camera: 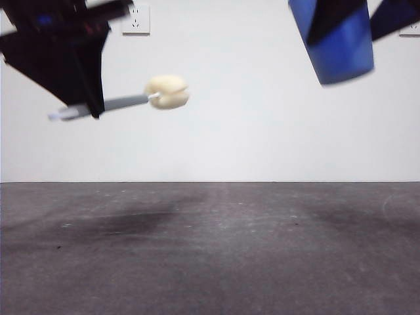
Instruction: Pick up the cup brush,pick up the cup,insert the brush into the cup,clean the cup,put the cup brush back,put the cup back to the fixed position on the table
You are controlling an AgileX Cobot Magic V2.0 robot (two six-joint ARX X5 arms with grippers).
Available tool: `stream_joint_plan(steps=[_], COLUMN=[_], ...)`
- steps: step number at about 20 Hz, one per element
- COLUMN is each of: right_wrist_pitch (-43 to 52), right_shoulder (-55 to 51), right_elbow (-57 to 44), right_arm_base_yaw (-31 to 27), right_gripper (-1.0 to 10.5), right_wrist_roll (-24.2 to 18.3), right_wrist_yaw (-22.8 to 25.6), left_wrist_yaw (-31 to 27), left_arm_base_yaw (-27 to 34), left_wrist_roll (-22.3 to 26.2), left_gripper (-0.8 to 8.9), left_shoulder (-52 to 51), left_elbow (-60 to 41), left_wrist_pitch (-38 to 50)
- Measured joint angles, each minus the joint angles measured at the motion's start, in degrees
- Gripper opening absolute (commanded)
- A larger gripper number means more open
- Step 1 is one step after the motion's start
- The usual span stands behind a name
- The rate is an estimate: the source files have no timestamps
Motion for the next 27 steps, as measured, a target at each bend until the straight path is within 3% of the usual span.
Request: stream_joint_plan(steps=[4, 12, 23, 24, 27], right_wrist_pitch=[0.98, 0.02, -1.29, -1.29, -1.31], right_shoulder=[-3.45, -4.2, -4.2, -4.2, -4.2], right_elbow=[0.0, 0.0, 0.0, 0.0, 0.0], right_arm_base_yaw=[0.02, 0.0, 0.0, 0.0, 0.0], right_gripper=[-0.1, -0.1, -0.1, -0.1, -0.1], right_wrist_roll=[4.26, 5.05, 5.27, 5.38, 5.55], right_wrist_yaw=[-4.11, -4.46, -4.46, -4.46, -4.46], left_wrist_yaw=[-0.37, 0.11, -0.11, -0.15, 0.09], left_arm_base_yaw=[0.13, -0.07, -0.07, -0.07, -0.07], left_wrist_roll=[-3.61, -6.29, -11.74, -11.98, -12.39], left_gripper=[-0.09, -0.09, -0.03, 0.14, 2.79], left_shoulder=[7.58, 24.11, 27.12, 27.12, 27.12], left_elbow=[0.0, 0.0, 0.0, 0.0, 0.0], left_wrist_pitch=[7.06, 14.53, 18.6, 18.6, 18.34])
